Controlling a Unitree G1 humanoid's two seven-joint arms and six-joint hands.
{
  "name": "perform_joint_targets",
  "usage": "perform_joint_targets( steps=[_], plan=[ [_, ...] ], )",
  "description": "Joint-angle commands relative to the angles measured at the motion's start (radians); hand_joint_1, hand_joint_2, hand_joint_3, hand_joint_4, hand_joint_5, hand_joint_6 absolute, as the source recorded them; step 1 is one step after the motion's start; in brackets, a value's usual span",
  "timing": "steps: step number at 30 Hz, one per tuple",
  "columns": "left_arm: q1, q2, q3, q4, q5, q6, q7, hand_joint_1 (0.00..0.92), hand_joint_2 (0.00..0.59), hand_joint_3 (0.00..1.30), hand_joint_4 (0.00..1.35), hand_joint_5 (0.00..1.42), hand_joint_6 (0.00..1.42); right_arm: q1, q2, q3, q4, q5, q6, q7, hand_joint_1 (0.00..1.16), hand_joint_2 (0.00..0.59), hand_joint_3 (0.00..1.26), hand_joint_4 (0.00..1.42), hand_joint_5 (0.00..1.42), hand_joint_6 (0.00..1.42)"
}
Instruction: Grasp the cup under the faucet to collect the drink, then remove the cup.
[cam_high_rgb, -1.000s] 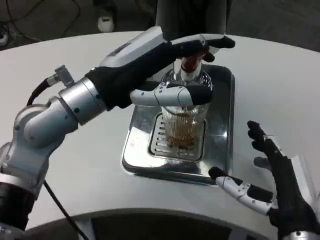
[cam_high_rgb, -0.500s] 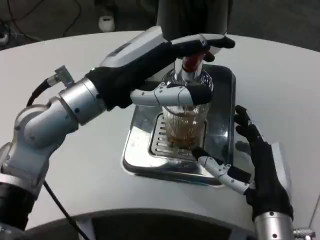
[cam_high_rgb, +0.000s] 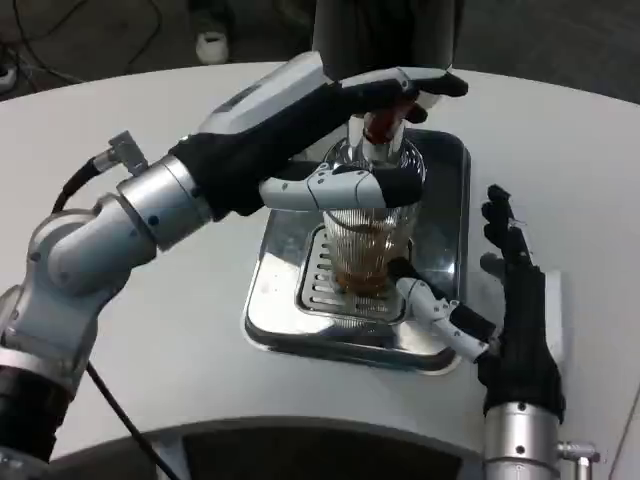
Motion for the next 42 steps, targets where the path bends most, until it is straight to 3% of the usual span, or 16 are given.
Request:
perform_joint_targets(
  steps=[1,13,26,42],
  plan=[
    [0.026,0.019,-0.013,0.007,0.029,0.017,-0.014,0.0,0.059,0.22,0.15,0.25,0.23,-0.038,0.096,0.035,0.063,0.008,-0.038,-0.04,0.78,0.147,0.13,0.14,0.15,0.22],
    [0.015,0.021,-0.021,0.037,0.04,0.006,-0.012,0.0,0.059,0.22,0.15,0.25,0.23,-0.111,0.106,0.077,0.178,0.016,-0.065,-0.071,0.77,0.167,0.13,0.14,0.15,0.23],
    [-0.001,0.024,-0.025,0.081,0.047,-0.012,-0.006,0.0,0.059,0.23,0.15,0.25,0.23,-0.233,0.106,0.058,0.352,0.025,-0.115,-0.072,0.77,0.164,0.08,0.12,0.15,0.21],
    [-0.015,0.035,-0.028,0.106,0.07,-0.04,0.006,0.0,0.058,0.23,0.16,0.26,0.23,-0.312,0.106,0.051,0.463,0.026,-0.149,-0.097,0.77,0.151,0.06,0.11,0.13,0.2]
  ],
)
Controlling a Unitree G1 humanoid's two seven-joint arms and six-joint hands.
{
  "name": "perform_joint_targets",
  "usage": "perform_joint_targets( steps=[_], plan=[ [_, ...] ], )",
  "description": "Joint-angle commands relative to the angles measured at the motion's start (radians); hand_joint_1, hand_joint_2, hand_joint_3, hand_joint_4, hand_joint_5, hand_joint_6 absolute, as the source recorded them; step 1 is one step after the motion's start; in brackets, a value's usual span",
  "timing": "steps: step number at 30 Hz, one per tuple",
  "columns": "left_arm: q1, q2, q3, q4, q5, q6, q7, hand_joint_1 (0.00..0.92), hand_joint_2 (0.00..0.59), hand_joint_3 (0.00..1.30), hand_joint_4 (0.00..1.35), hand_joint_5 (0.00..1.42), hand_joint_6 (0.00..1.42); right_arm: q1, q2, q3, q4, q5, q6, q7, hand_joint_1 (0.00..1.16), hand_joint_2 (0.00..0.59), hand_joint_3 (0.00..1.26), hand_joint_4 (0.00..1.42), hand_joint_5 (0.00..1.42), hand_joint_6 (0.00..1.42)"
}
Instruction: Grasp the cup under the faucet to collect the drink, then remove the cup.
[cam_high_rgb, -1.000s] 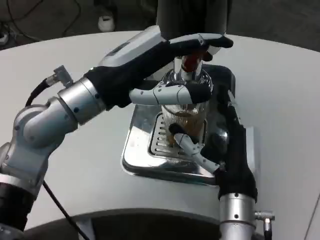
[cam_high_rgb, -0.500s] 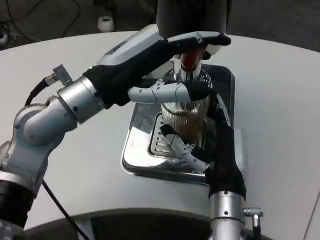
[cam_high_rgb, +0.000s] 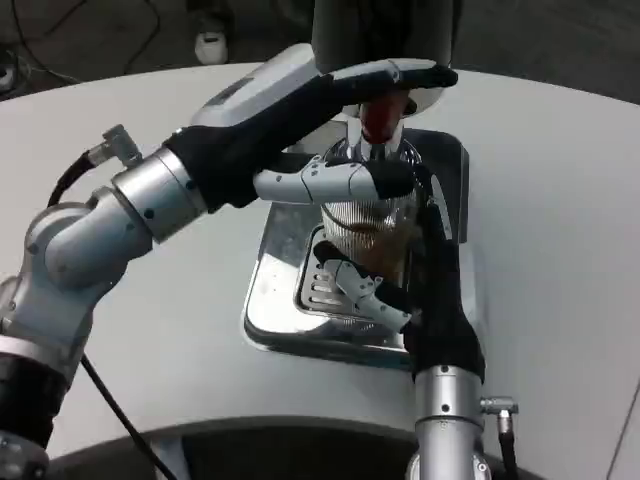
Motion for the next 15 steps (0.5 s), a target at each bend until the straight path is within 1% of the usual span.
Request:
perform_joint_targets(
  steps=[1,15],
  plan=[
    [0.025,0.027,-0.022,0.014,0.039,0.016,-0.026,0.0,0.058,0.23,0.16,0.26,0.23,-0.033,0.077,-0.003,0.028,0.007,-0.005,-0.017,0.78,0.15,0.06,0.11,0.13,0.2],
    [0.041,0.057,-0.031,-0.045,0.084,-0.003,-0.019,0.0,0.058,0.24,0.16,0.27,0.23,-0.042,0.075,-0.001,0.038,0.007,-0.003,-0.025,0.78,0.154,0.06,0.11,0.13,0.2]
  ],
)
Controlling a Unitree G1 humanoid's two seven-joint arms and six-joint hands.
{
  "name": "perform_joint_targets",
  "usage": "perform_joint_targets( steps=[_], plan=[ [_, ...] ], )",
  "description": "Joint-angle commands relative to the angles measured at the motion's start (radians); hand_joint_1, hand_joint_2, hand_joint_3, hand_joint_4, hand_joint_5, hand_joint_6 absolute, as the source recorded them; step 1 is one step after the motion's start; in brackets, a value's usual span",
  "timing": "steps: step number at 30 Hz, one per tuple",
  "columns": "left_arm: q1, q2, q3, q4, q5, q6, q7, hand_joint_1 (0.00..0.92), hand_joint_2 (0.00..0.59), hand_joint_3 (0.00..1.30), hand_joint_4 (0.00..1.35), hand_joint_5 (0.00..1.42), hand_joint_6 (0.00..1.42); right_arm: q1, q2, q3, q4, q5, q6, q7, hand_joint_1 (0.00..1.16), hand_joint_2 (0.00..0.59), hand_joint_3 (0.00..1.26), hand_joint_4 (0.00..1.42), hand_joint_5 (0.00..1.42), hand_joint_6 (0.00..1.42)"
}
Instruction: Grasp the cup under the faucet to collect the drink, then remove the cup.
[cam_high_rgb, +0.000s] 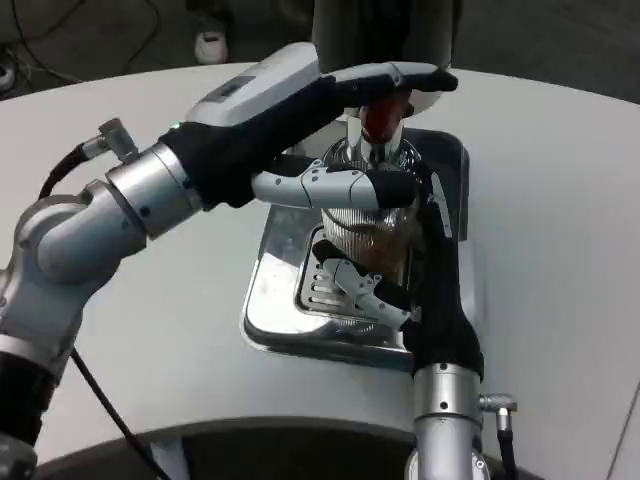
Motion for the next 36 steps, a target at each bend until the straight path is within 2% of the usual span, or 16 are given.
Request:
perform_joint_targets(
  steps=[1,23,36],
  plan=[
    [0.04,0.029,-0.028,-0.002,0.044,-0.004,-0.02,0.0,0.058,0.24,0.16,0.27,0.23,-0.03,0.077,-0.003,0.022,0.007,0.001,-0.011,0.78,0.155,0.06,0.11,0.13,0.2],
    [0.038,0.051,-0.035,0.0,0.06,-0.017,0.002,0.0,0.059,0.25,0.17,0.27,0.23,-0.069,0.074,0.028,0.059,-0.038,0.016,-0.052,0.78,0.15,0.08,0.16,0.19,0.21],
    [0.045,0.061,-0.034,-0.01,0.059,-0.015,0.002,0.0,0.059,0.26,0.17,0.27,0.23,-0.114,0.069,0.026,0.1,-0.039,0.03,-0.057,0.78,0.153,0.08,0.16,0.19,0.21]
  ],
)
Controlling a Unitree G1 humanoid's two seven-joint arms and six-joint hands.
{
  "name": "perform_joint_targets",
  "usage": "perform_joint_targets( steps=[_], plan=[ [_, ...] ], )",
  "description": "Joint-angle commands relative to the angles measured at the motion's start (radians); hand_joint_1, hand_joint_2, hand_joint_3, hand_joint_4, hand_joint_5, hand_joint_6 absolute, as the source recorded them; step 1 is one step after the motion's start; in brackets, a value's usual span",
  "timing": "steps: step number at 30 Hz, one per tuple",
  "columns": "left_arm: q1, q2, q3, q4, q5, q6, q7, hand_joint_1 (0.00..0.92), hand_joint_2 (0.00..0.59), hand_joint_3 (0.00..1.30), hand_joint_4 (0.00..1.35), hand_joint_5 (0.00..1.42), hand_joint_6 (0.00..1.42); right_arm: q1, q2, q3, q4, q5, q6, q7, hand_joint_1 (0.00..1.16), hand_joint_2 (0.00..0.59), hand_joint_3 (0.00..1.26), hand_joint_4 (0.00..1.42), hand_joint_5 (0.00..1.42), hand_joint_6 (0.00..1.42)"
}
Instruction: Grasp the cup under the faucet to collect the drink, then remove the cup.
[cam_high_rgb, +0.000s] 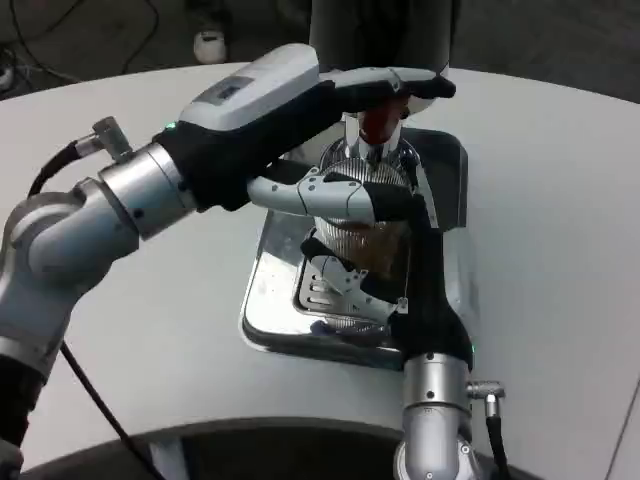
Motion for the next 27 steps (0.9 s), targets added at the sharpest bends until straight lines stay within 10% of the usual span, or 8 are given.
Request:
perform_joint_targets(
  steps=[1,17,27],
  plan=[
    [0.041,0.027,-0.019,0.007,0.032,0.01,-0.026,0.0,0.059,0.26,0.17,0.27,0.23,-0.048,0.074,-0.003,0.026,0.002,0.008,-0.01,0.78,0.153,0.08,0.16,0.19,0.21],
    [0.059,0.039,-0.009,0.001,0.021,0.017,-0.026,0.0,0.059,0.26,0.17,0.27,0.23,-0.069,0.074,-0.022,0.06,0.006,0.01,-0.05,0.79,0.166,0.18,0.4,0.43,0.36],
    [0.094,-0.001,0.05,0.017,-0.217,0.181,-0.136,0.0,0.059,0.25,0.16,0.26,0.23,-0.055,0.07,-0.034,0.052,0.013,0.006,-0.063,0.88,0.162,0.42,0.56,0.64,0.55]
  ],
)
